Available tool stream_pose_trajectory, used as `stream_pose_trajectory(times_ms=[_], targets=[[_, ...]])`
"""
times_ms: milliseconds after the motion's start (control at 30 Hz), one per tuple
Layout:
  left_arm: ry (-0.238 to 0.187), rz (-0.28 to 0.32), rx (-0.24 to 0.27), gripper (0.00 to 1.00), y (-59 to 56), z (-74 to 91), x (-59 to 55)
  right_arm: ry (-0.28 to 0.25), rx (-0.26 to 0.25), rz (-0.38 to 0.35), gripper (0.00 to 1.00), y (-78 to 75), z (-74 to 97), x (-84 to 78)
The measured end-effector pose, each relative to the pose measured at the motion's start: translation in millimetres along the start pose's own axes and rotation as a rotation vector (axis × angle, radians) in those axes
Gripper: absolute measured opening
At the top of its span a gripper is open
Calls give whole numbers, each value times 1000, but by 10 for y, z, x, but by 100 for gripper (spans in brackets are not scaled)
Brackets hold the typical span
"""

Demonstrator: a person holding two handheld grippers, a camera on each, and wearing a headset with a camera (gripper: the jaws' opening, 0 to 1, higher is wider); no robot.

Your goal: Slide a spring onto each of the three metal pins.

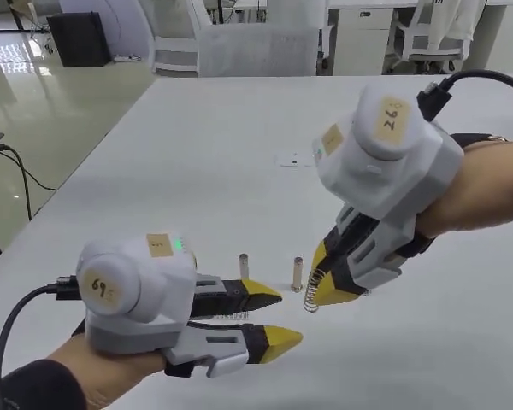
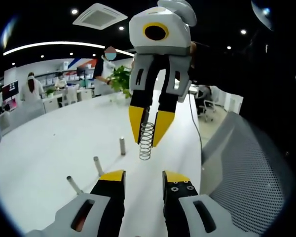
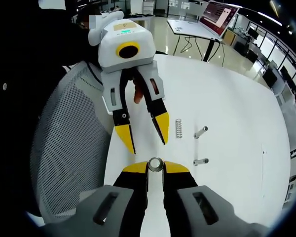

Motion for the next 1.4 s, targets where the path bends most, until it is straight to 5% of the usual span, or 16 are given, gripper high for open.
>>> stream_pose_trajectory(times_ms=[1400], targets=[[-2,103,139,51,296,183,-146,17,-75,-17,8,-376,57,-67]])
Point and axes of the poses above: the centre of the closed fingertips' face, and the gripper's own axes: z roughly backward along the fingers, y roughly to its left, x roughly out of its top, the point moved 4 cm from there along z, roughly backward along the fingers, and after that the axes turned 5 degrees about -y, right-handed, at the moved point
